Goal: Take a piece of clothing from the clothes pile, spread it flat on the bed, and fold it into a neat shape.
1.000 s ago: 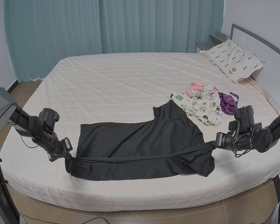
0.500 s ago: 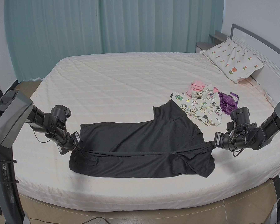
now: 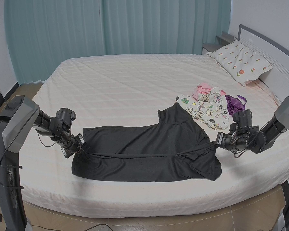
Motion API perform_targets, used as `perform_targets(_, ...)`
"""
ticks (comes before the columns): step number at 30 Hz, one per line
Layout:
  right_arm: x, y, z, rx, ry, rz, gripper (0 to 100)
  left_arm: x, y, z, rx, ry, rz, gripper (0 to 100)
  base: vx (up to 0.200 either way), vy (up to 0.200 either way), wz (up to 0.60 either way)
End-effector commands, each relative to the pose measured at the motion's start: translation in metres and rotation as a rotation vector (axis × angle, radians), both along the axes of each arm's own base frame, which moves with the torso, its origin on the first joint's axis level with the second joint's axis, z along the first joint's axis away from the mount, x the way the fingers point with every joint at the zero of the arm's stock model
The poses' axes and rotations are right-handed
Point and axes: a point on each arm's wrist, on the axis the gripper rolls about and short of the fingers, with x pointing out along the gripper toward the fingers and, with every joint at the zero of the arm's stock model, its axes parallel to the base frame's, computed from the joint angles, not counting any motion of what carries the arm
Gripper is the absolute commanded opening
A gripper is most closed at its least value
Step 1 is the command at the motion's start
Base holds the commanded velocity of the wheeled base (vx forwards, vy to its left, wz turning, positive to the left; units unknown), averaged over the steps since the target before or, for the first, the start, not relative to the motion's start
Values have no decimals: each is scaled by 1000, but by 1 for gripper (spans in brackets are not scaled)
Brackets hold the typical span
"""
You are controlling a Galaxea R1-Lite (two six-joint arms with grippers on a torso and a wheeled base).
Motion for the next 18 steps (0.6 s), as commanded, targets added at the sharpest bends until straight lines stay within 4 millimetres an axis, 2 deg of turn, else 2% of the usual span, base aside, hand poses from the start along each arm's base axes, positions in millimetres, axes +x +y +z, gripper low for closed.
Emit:
perform_targets(1, 8, 1, -9, 4, -15, 0, 0, 0, 2, -3, 8, 7, 7, 0, 0, 0, 0)
perform_targets(5, 12, 2, -8, 7, -33, 0, 0, 0, 2, -5, 16, 15, 11, 0, 0, 0, 0)
perform_targets(12, 23, 8, -22, 7, -22, 11, 0, 4, 2, -15, 43, 28, 22, 0, 0, 0, 0)
perform_targets(13, 23, 10, -24, 8, -19, 17, 100, 5, 2, -17, 43, 29, 22, 100, 0, 0, 0)
perform_targets(18, 27, 25, -36, 75, 14, -10, 100, 9, -1, -18, 44, 23, 20, 100, 0, 0, 0)
